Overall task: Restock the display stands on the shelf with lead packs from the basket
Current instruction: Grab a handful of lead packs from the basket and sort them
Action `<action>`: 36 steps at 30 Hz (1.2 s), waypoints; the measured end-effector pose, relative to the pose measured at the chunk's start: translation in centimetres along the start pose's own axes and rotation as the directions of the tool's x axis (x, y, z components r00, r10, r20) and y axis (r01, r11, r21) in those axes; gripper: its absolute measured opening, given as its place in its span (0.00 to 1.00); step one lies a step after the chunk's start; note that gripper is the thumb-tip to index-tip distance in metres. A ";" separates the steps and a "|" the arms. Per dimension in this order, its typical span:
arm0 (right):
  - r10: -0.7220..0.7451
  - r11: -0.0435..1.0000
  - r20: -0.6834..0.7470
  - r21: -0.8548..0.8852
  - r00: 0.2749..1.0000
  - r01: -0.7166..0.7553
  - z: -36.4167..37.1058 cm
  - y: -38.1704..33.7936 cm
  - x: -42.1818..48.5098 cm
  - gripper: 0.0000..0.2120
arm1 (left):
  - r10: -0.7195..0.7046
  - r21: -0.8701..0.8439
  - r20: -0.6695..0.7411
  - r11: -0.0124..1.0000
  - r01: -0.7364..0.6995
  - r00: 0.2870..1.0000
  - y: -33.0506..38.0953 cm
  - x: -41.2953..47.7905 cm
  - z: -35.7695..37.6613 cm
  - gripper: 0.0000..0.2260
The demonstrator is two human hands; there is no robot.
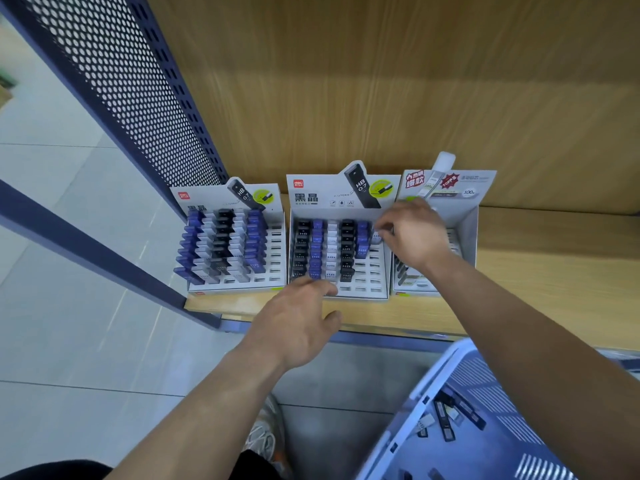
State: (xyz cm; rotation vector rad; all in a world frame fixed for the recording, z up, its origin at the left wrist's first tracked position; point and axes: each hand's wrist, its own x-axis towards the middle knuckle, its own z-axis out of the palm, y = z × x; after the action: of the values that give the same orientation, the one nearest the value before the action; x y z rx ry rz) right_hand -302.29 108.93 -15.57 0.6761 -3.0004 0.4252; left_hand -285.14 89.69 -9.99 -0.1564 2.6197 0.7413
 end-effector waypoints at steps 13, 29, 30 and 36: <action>0.091 0.979 -0.109 0.194 0.990 -0.068 -8.7 -1.4 -9.6 0.10 | 0.111 0.143 0.060 0.983 -0.118 0.992 2.4 -2.4 1.3 0.20; 0.449 0.811 0.520 0.103 0.726 -0.575 -0.1 4.7 -35.8 0.17 | 0.143 0.365 0.510 0.857 -0.364 0.848 6.8 -9.2 19.7 0.22; 0.455 0.790 0.569 0.098 0.685 -0.605 1.4 4.5 -36.7 0.19 | 0.124 0.365 0.516 0.864 -0.348 0.848 6.5 -9.0 21.0 0.22; 0.561 0.506 0.700 0.132 0.442 -0.852 9.7 2.3 -40.8 0.22 | -0.012 0.316 0.516 0.932 -0.177 0.856 3.3 -8.1 28.1 0.22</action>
State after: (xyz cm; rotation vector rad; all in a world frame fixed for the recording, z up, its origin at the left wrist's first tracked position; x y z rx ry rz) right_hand -266.11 125.20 -29.34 -0.8394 -3.6471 1.2291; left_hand -268.46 107.17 -26.83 0.2360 2.1976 0.2664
